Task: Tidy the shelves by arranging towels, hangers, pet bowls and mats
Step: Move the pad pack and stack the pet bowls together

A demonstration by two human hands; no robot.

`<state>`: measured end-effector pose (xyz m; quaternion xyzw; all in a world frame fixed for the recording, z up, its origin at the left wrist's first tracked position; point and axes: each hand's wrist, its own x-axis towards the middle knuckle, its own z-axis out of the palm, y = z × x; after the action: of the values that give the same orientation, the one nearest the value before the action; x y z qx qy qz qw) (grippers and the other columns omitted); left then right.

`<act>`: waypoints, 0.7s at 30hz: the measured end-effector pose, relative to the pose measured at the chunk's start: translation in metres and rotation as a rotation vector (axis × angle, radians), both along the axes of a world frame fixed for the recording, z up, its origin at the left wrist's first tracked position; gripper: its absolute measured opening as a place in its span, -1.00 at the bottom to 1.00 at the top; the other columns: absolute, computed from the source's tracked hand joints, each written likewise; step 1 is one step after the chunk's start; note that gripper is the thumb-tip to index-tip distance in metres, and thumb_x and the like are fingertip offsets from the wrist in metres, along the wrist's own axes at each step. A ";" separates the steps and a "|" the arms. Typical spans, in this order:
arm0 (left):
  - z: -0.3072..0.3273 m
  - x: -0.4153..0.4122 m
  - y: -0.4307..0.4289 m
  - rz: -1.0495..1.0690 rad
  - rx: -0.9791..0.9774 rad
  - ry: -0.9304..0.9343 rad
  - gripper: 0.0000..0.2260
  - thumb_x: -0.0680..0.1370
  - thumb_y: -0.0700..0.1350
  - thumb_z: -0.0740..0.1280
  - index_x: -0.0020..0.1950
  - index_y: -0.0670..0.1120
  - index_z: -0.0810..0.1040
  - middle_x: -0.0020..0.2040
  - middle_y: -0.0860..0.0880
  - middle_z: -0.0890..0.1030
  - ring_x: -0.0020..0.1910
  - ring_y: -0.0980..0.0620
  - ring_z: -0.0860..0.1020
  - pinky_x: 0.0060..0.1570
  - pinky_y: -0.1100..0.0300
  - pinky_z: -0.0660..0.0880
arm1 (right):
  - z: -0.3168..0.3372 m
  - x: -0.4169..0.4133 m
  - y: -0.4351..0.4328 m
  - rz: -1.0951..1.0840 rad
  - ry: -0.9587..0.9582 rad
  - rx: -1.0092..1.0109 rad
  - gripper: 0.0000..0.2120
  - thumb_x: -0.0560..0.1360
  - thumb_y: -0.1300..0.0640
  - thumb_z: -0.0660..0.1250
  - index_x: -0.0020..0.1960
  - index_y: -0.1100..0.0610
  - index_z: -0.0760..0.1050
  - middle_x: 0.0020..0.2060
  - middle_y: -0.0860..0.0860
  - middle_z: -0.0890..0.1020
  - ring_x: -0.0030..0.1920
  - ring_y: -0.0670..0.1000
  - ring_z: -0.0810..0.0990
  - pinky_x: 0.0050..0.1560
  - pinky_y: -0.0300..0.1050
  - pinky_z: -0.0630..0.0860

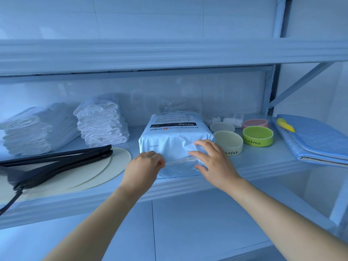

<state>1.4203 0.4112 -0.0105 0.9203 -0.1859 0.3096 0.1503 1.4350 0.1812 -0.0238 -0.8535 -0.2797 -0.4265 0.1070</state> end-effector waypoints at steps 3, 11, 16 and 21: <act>0.002 -0.021 0.009 -0.022 0.041 -0.061 -0.91 0.56 -0.08 0.28 -0.05 -0.01 0.58 -0.11 0.08 0.59 -0.09 0.00 0.53 -0.26 0.17 0.43 | 0.001 -0.019 0.016 -0.036 -0.026 0.032 -0.61 0.16 0.25 0.60 -0.04 0.13 0.62 0.03 0.13 0.59 0.04 0.16 0.59 -0.01 -0.02 0.52; 0.027 -0.076 0.030 -0.088 0.107 -0.273 -0.91 0.42 -0.20 0.47 -0.24 -0.07 0.59 -0.31 0.05 0.58 -0.35 -0.05 0.54 -0.46 0.23 0.38 | 0.018 -0.074 0.047 -0.108 -0.103 0.132 -0.73 0.17 0.29 0.60 -0.18 0.12 0.63 -0.03 0.15 0.61 -0.02 0.16 0.62 -0.12 0.00 0.56; 0.064 -0.102 0.036 -0.080 0.065 -0.404 -0.91 0.44 -0.23 0.44 -0.23 -0.09 0.59 -0.31 0.03 0.58 -0.33 -0.09 0.51 -0.42 0.12 0.43 | 0.045 -0.103 0.063 -0.208 -0.228 0.156 -0.67 0.25 0.37 0.52 -0.03 0.12 0.63 0.06 0.15 0.60 0.04 0.18 0.60 0.02 0.10 0.53; 0.104 -0.112 0.042 -0.088 -0.011 -0.456 -0.94 0.48 -0.22 0.40 -0.19 -0.09 0.59 -0.24 0.04 0.60 -0.25 -0.09 0.50 -0.47 0.17 0.37 | 0.060 -0.127 0.077 -0.232 -0.342 0.037 -0.48 0.26 0.38 0.48 0.16 0.04 0.58 0.21 0.07 0.55 0.22 0.15 0.52 0.28 0.22 0.32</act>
<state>1.3080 0.4528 0.0939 0.8168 -0.2533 0.5036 0.1230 1.3080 0.2579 0.0366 -0.7931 -0.1856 -0.5796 0.0235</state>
